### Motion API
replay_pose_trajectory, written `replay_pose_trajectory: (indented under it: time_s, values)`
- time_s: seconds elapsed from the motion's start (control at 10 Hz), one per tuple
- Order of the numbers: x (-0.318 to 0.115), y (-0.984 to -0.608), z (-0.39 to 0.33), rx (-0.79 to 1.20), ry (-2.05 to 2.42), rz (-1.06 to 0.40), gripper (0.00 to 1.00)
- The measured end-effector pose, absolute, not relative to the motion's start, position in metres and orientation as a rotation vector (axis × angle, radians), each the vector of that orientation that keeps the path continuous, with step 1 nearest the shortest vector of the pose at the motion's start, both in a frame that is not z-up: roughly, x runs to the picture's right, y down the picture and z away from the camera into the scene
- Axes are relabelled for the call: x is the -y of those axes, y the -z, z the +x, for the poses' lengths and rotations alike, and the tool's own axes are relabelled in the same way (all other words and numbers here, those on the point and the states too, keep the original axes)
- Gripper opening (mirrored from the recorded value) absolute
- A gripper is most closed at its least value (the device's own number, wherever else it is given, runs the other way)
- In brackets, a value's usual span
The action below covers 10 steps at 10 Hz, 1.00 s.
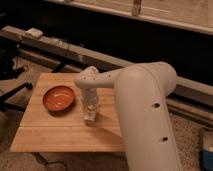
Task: Place the bottle in the ceramic bowl
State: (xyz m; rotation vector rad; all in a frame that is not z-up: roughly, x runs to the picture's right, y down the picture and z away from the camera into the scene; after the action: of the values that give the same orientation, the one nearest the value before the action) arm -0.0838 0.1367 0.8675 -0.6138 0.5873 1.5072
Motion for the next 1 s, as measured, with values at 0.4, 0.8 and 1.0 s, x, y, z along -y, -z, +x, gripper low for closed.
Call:
replay_pose_trajectory:
  time_s: [0.4, 0.8, 1.0]
  values:
    - [-0.105, -0.845, -0.091, -0.525, -1.490, -0.602, 0.00]
    - [-0.066, -0.828, -0.124, -0.432, -1.421, -0.598, 0.00]
    - [-0.053, -0.827, -0.155, -0.378, -1.366, -0.615, 0.00]
